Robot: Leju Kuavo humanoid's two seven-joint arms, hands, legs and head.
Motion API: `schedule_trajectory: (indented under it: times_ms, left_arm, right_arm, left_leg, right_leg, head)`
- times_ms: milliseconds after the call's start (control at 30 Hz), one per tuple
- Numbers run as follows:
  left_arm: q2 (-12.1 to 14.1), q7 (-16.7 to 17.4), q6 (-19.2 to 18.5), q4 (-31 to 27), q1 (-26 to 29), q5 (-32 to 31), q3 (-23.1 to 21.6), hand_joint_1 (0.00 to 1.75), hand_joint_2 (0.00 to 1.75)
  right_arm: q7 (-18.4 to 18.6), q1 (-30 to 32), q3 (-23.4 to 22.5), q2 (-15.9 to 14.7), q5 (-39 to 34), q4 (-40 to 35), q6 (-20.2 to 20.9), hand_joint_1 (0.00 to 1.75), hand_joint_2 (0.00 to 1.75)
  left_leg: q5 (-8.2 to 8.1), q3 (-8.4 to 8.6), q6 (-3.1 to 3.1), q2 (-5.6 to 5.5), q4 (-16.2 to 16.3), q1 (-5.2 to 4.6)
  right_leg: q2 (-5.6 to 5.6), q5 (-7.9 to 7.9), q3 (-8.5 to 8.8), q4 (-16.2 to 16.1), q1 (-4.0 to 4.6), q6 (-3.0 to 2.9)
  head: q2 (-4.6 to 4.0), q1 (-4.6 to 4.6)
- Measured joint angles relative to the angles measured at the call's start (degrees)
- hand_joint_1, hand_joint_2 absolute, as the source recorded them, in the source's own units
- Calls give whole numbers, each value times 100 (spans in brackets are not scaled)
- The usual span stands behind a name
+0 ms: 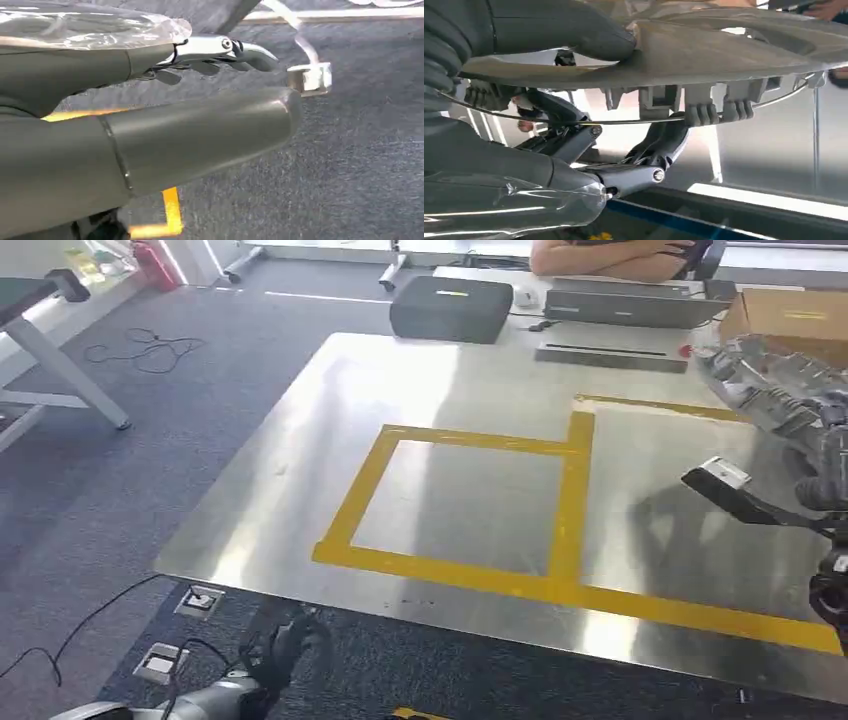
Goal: Take the parts from the cabinet and place them on the table.
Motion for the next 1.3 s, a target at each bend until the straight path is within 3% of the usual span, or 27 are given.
schedule_trajectory:
  times_ms: [67,400,667,967,1300]
  left_arm:
    - [0,122,-8,0,1,102,0,0,0]
    - [7,-29,-115,0,11,65,0,0,0]
    - [17,-92,-133,0,11,54,0,0,0]
    - [28,-104,-181,0,16,23,0,0,0]
    - [55,-119,-183,0,25,36,0,0,0]
  right_arm:
    - [-55,-18,111,52,-123,219,-26,175,175]
    - [-116,-100,452,153,-295,695,-24,175,175]
    - [-315,-312,719,267,-629,1094,529,175,175]
    - [190,-425,891,275,-881,1324,1528,175,175]
    - [516,-430,913,175,-994,1532,1930,175,175]
  left_leg:
    - [0,-1,0,-3,0,0]
    - [0,-7,0,-6,0,0]
    - [0,-6,-1,-4,0,1]
    - [0,-5,0,-3,0,6]
    - [0,-4,0,0,0,7]
  right_leg:
    - [-5,0,1,0,2,0]
    - [-7,0,0,-8,2,0]
    - [-6,0,1,-12,3,0]
    - [-5,1,-2,-29,3,2]
    - [-3,7,2,-40,2,10]
  head:
    - [0,2]
    - [0,2]
    - [0,2]
    - [0,4]
    - [0,4]
